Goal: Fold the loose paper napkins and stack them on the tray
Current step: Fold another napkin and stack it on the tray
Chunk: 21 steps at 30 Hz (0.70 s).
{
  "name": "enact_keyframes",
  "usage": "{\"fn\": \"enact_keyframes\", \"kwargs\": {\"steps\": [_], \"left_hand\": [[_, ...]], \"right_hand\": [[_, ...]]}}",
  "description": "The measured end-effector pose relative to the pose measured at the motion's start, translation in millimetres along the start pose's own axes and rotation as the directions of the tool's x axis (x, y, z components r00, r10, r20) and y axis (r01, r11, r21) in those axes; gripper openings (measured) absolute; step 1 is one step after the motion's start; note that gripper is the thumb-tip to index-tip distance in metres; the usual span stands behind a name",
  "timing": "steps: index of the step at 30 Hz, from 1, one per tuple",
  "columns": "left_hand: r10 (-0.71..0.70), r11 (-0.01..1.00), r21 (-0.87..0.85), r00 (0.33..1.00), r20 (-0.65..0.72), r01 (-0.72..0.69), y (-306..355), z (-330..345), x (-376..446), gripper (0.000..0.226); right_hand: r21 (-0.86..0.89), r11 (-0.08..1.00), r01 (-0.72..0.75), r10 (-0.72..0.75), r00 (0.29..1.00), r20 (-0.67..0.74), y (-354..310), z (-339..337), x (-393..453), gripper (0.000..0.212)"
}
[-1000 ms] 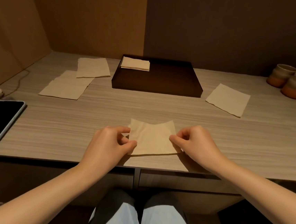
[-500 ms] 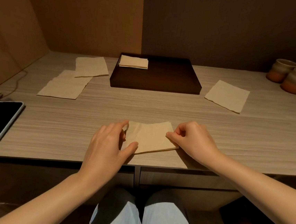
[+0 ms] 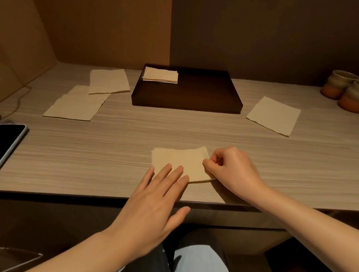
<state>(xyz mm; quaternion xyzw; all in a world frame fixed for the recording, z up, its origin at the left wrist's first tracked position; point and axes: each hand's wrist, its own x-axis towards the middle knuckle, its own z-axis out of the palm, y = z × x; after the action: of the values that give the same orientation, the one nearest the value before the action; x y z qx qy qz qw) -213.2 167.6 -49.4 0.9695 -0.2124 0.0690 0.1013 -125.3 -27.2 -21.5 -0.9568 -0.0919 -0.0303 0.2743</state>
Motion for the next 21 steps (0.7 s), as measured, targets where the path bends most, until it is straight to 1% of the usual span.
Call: {"fn": "enact_keyframes", "kwargs": {"steps": [6,10,14,16,17,18,20,21], "left_hand": [[0.021,1.000,-0.006,1.000,0.012,-0.021,-2,-1,0,0.062],[0.026,0.999,-0.032,1.000,0.011,-0.026,-2,0,0,0.060],[0.030,1.000,-0.003,1.000,0.000,-0.030,-2,2,1,0.057],[0.036,0.999,0.023,0.999,0.006,-0.036,-3,3,0,0.054],[0.039,0.999,0.033,0.999,0.011,-0.039,-3,3,0,0.054],[0.041,0.998,0.040,0.999,0.015,-0.042,-3,4,0,0.053],[0.049,0.997,0.051,0.999,0.013,-0.050,-4,4,-1,0.053],[0.053,0.997,0.054,0.998,0.014,-0.054,-5,4,-1,0.053]], "right_hand": [[-0.009,1.000,-0.014,0.014,1.000,0.000,0,1,-1,0.023],[-0.009,1.000,-0.024,0.024,0.999,0.024,0,0,-1,0.019],[-0.015,0.999,-0.030,0.030,0.999,0.027,-2,-1,-1,0.018],[-0.026,0.999,-0.038,0.040,0.997,0.070,-3,-5,0,0.017],[-0.066,0.997,-0.035,0.041,0.995,0.091,-4,-8,0,0.016],[-0.152,0.988,-0.007,0.021,0.996,0.090,-4,-12,0,0.015],[-0.366,0.926,0.096,-0.097,0.995,0.017,-5,-17,-2,0.019],[-0.416,0.896,0.154,-0.176,0.984,-0.015,-7,-18,-5,0.022]]}}
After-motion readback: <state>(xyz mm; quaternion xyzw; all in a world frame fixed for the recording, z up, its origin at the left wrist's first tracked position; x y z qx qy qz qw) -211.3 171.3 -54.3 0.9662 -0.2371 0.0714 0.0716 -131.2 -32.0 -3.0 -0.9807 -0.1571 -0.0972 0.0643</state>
